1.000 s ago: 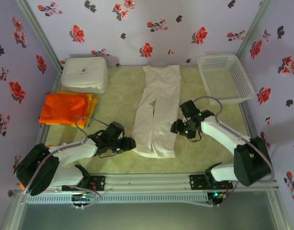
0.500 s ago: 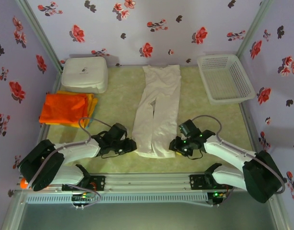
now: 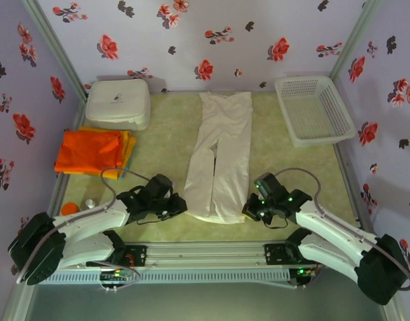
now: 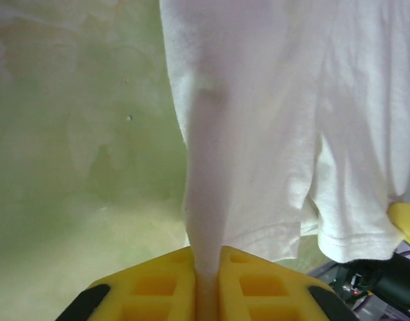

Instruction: Fold and stack the t-shirts

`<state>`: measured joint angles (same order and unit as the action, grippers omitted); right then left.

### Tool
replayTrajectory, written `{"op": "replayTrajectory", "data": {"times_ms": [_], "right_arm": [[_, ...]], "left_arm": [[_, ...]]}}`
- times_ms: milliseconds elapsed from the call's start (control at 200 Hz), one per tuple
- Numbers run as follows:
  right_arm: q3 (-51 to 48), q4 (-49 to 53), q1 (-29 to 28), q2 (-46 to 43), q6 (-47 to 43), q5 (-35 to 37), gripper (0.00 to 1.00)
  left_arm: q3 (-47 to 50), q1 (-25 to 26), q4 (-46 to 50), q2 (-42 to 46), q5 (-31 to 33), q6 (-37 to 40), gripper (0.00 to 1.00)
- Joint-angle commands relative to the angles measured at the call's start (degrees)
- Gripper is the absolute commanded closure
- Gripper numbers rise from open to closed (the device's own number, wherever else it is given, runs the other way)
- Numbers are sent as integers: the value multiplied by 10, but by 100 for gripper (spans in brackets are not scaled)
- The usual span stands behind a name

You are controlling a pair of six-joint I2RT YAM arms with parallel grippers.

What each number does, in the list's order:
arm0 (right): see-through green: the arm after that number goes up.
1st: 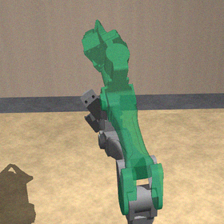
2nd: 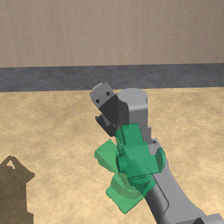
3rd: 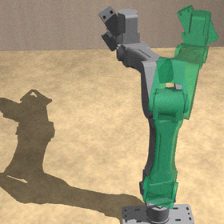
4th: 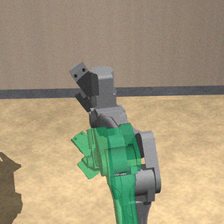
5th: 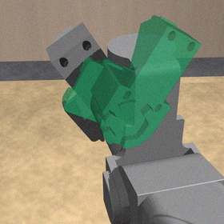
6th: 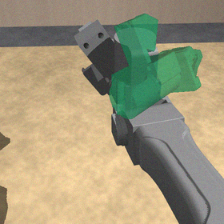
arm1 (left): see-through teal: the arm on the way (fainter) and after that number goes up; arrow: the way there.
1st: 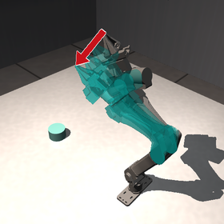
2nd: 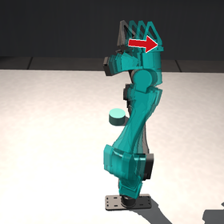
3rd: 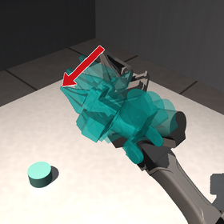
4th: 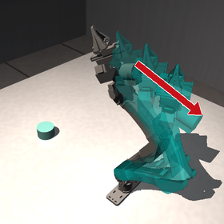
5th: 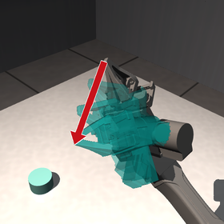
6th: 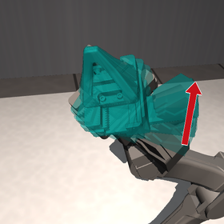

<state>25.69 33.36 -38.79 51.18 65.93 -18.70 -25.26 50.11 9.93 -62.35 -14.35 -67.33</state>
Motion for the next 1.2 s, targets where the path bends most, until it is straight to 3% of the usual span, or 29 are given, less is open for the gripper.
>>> {"op": "replayTrajectory", "data": {"times_ms": [0, 40, 105, 160, 240, 330, 520, 665, 720, 815, 990, 1080, 1145, 1190], "right_arm": [[-17, 87, -5, -36, 71, 2, 85], [-21, 100, -4, -48, 72, 10, 68], [-31, 107, -4, -58, 73, 13, 58], [-40, 110, -4, -59, 72, 10, 44], [-51, 97, -4, -58, 69, 3, 36], [-68, 38, -4, -57, 79, -22, 33], [-64, -19, -6, -48, 80, -37, 36], [-54, -50, -10, -27, 69, -44, 40], [-43, -40, -15, -19, 62, -39, 40], [-36, -18, -16, -14, 54, -27, 40], [-55, -32, -16, -16, 53, -38, 40], [-70, -48, -16, -16, 55, -39, 39], [-71, -54, -15, -10, 56, -35, 39], [-70, -65, -15, -3, 58, -37, 38]], "left_arm": [[16, 12, 39, 23, 13, -47, 86], [21, 14, 40, 23, 13, -53, 86], [34, 21, 34, 19, 13, -68, 85], [47, 31, 26, 16, 10, -80, 82], [61, 45, 17, 14, 11, -91, 65], [68, 52, 16, 14, 12, -90, 51], [64, 52, -19, 9, 30, -74, 47], [183, 45, -283, -7, 27, -164, 50], [216, 43, -337, -13, 30, -190, 54], [210, 44, -262, 6, 30, -175, 62], [238, 39, -151, 125, 56, -178, 62], [226, 40, -13, 225, 74, -159, 63], [175, 37, 172, 295, 120, -116, 64], [173, 23, 206, 332, 114, -115, 65]]}}
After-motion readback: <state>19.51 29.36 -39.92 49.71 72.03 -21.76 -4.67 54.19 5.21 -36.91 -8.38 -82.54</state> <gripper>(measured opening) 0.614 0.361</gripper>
